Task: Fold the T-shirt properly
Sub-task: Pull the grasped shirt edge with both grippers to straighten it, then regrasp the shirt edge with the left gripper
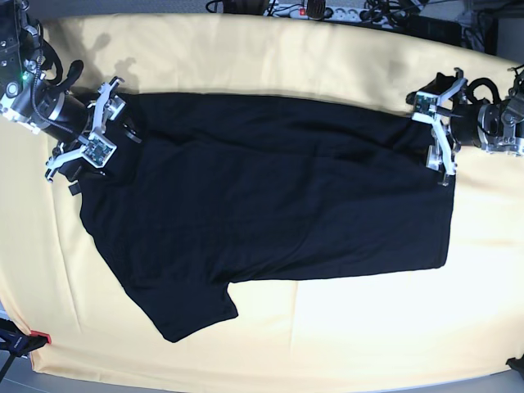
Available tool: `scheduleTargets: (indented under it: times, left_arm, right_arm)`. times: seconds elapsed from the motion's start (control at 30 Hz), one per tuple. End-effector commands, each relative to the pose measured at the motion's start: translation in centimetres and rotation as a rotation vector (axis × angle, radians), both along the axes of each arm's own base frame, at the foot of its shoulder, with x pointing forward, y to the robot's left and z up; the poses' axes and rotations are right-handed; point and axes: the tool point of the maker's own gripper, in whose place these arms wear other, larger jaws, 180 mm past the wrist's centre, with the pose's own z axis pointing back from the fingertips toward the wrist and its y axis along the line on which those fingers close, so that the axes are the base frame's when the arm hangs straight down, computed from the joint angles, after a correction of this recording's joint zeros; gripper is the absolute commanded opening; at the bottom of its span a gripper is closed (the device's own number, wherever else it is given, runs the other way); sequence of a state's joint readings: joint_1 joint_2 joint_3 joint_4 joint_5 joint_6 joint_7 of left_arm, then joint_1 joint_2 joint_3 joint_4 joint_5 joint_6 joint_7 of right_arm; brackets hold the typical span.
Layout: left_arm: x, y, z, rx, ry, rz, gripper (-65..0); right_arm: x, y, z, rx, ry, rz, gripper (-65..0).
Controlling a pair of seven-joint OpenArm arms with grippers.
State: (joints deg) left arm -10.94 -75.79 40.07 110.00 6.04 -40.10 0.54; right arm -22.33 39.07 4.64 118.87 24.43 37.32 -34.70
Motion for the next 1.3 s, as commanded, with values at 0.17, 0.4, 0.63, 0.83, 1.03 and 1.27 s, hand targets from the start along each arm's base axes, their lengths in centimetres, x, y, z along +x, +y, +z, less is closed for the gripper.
scheduleTargets:
  times: [0.17, 0.4, 0.63, 0.83, 1.03, 1.27]
  left_arm:
    - [-2.0, 4.5, -2.4, 0.157, 0.044, -0.008, -16.9]
    - [0.3, 6.1, -4.7, 0.18, -0.063, 0.066, -17.1]
    - [2.5, 5.6, -5.0, 0.157, -0.18, 0.087, -46.5]
    - [2.2, 3.8, -4.4, 0.126, -0.184, 0.05, -64.2]
    - [2.7, 2.3, -3.4, 0.118, -0.241, 0.03, -64.2]
    - [3.0, 1.3, -2.8, 0.09, -0.27, 0.023, -64.2]
  right_arm:
    - [-0.8, 0.0, 0.0, 0.005, 0.008, 0.009, -20.7]
    - [-0.6, -0.2, 0.1, 0.014, 0.0, -0.018, -20.7]
    - [-0.4, -0.9, -0.2, -0.021, 0.002, -0.049, -21.6]
    - [-3.2, -2.3, -2.7, -0.152, 0.155, 0.006, -23.9]
    - [-5.1, -3.0, -3.8, -0.197, 0.203, 0.026, -23.9]
    - [-4.4, -3.4, -4.5, -0.156, 0.171, 0.019, -27.7]
